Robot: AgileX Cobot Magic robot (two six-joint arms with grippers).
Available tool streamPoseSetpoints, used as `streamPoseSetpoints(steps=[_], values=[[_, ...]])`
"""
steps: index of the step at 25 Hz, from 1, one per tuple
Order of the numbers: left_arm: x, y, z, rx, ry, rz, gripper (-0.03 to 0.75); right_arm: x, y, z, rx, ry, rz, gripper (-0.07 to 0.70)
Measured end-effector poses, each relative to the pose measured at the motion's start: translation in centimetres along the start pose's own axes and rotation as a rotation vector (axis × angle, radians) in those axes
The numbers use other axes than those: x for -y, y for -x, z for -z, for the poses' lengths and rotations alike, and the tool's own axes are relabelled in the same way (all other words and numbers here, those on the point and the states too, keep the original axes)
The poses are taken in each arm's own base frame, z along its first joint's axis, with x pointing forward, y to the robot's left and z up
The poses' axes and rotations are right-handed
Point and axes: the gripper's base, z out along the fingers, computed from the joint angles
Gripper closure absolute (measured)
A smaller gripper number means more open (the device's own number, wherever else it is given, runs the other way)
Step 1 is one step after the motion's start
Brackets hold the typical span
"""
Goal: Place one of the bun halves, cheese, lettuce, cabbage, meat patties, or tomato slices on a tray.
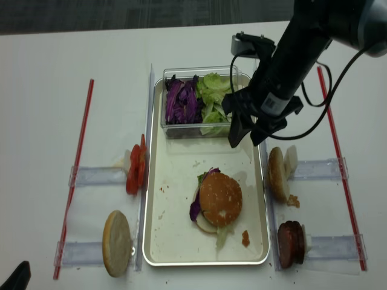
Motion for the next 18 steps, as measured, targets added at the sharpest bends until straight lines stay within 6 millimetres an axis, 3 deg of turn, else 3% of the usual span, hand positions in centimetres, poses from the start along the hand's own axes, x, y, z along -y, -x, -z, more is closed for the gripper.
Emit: streamPoseSetpoints(steps=[8,18], values=[[0.0,0.0,0.0,0.0,0.0,0.0,0.304,0.0,1.2,2.8,0.031,-0.159,-0.032,0.198],[0.0,0.0,0.0,0.0,0.0,0.0,0.304,0.4,1.7,3.7,0.058,-0.253,-0.045,0.198]])
